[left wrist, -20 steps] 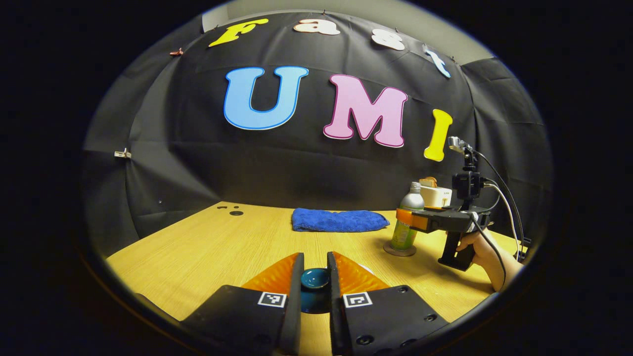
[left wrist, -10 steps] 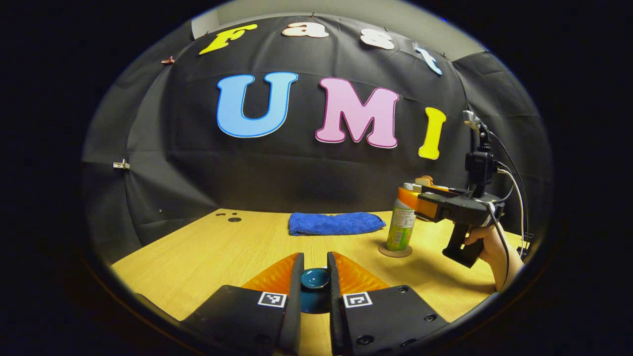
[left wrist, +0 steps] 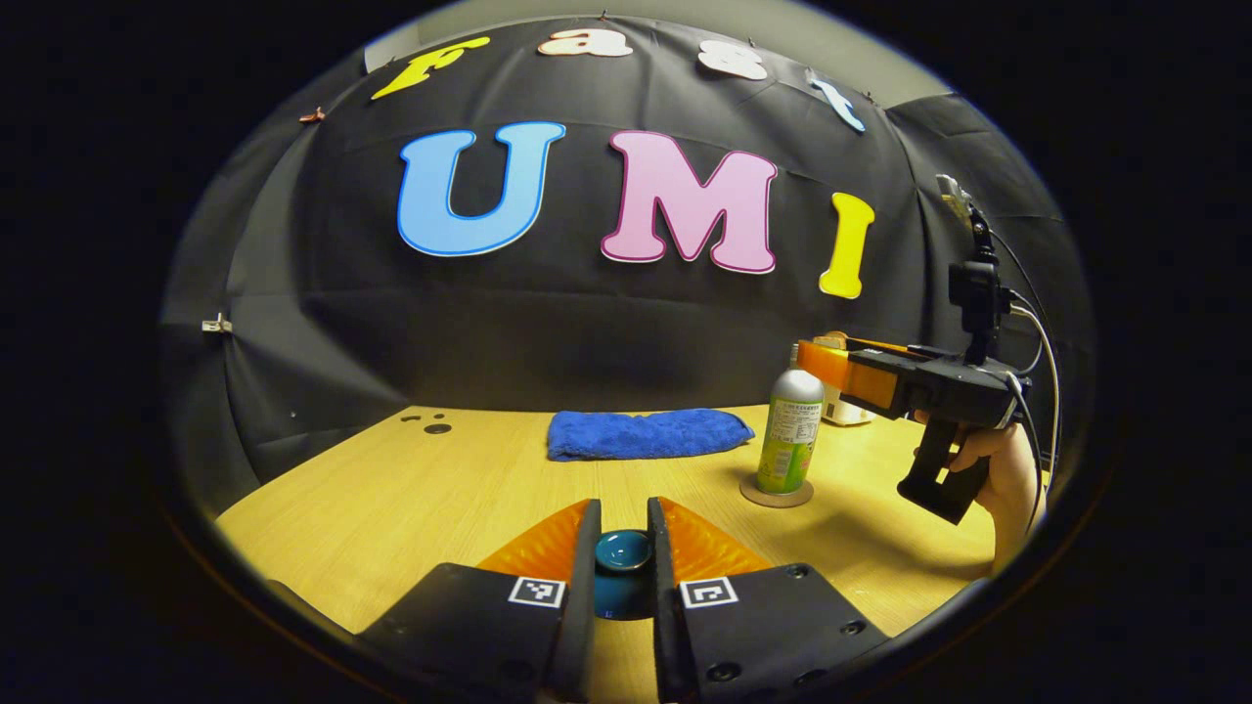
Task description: Open the teacup lid with one hand, grasp the water bottle and pour water into the teacup with the other hand; after pouring, place the water bottle on the coaster and then close the teacup lid.
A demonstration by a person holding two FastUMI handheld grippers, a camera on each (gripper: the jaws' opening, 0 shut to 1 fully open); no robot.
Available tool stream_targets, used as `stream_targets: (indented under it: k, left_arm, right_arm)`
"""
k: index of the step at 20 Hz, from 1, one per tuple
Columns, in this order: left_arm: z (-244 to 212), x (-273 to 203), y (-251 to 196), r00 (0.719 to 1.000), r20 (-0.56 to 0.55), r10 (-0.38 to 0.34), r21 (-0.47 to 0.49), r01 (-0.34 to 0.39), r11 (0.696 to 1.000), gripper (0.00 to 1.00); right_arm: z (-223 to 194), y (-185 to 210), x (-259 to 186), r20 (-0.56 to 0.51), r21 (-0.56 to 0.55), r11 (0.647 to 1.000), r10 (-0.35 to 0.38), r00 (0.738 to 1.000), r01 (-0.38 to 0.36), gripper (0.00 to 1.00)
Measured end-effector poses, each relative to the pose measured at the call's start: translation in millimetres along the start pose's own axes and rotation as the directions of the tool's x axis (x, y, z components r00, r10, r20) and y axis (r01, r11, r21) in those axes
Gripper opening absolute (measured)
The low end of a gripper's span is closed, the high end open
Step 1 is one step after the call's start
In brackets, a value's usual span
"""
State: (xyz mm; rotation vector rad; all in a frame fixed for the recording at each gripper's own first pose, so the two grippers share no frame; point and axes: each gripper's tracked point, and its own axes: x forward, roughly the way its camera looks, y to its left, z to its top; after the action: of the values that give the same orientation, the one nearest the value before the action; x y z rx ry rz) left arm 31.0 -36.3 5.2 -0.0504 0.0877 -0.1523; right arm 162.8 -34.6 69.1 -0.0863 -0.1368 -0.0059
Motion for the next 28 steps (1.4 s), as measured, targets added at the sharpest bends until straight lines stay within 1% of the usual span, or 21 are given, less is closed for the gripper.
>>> stream_targets:
  k: [2,3,4,5,6,7,8,9,10,13,14,15,20,26,27,28]
  left_arm:
    - [0,9,-5,1.000,-0.001,-0.013,0.009,0.013,1.000,0.29]
    - [-1,13,-5,1.000,-0.003,-0.014,0.016,0.014,1.000,0.31]
    - [-2,17,-5,1.000,-0.005,-0.014,0.021,0.014,1.000,0.28]
    - [-4,22,-4,1.000,-0.008,-0.012,0.024,0.012,1.000,0.28]
    - [-9,28,-4,1.000,-0.021,-0.011,0.026,0.011,1.000,0.31]
    - [-15,32,-4,0.999,-0.035,-0.012,0.024,0.013,1.000,0.28]
    - [-18,35,-5,0.999,-0.044,-0.017,0.021,0.018,1.000,0.31]
    - [-21,37,-7,0.998,-0.053,-0.022,0.020,0.023,1.000,0.29]
    - [-24,38,-8,0.998,-0.059,-0.027,0.019,0.028,0.999,0.28]
    - [-34,41,-6,0.996,-0.080,-0.026,0.024,0.028,0.999,0.28]
    - [-36,41,-7,0.996,-0.086,-0.029,0.020,0.031,0.999,0.31]
    - [-37,41,-8,0.995,-0.090,-0.033,0.016,0.035,0.999,0.29]
    - [-39,44,-11,0.995,-0.096,-0.040,0.029,0.043,0.999,0.30]
    - [-41,42,-9,0.995,-0.100,-0.013,0.044,0.017,0.999,0.35]
    - [-39,41,-7,0.995,-0.095,-0.004,0.039,0.008,0.999,0.39]
    - [-39,39,-6,0.996,-0.091,0.002,0.033,0.001,0.999,0.46]
  right_arm:
    - [3,-2,0,0.011,-0.017,1.000,-0.011,1.000,0.012,0.98]
    - [4,-2,0,0.014,-0.026,1.000,-0.014,1.000,0.014,0.98]
    - [4,-2,0,0.015,-0.033,0.999,-0.015,1.000,0.015,0.98]
    - [2,0,-1,0.011,-0.036,0.999,-0.013,1.000,0.013,0.98]
    - [0,1,0,0.005,-0.032,0.999,-0.007,1.000,0.007,0.98]
    - [-2,4,0,-0.004,-0.026,1.000,0.001,1.000,-0.002,0.98]
    - [-5,6,0,-0.015,-0.023,1.000,0.007,1.000,-0.007,0.98]
    - [-7,6,2,-0.021,-0.024,1.000,0.010,1.000,-0.010,0.98]
    - [-8,6,2,-0.024,-0.029,1.000,0.010,1.000,-0.010,0.98]
    - [-8,7,2,-0.022,-0.041,0.999,0.014,1.000,-0.014,0.98]
    - [-8,9,2,-0.021,-0.042,0.999,0.019,1.000,-0.020,0.98]
    - [-9,10,2,-0.021,-0.042,0.999,0.021,1.000,-0.022,0.98]
    - [-10,12,1,-0.021,-0.059,0.998,0.024,0.999,-0.025,0.98]
    - [-12,16,1,-0.038,-0.045,0.998,0.040,0.998,-0.042,0.98]
    - [-11,18,1,-0.035,-0.043,0.998,0.043,0.998,-0.044,0.98]
    - [-10,18,0,-0.032,-0.044,0.998,0.043,0.999,-0.044,0.98]
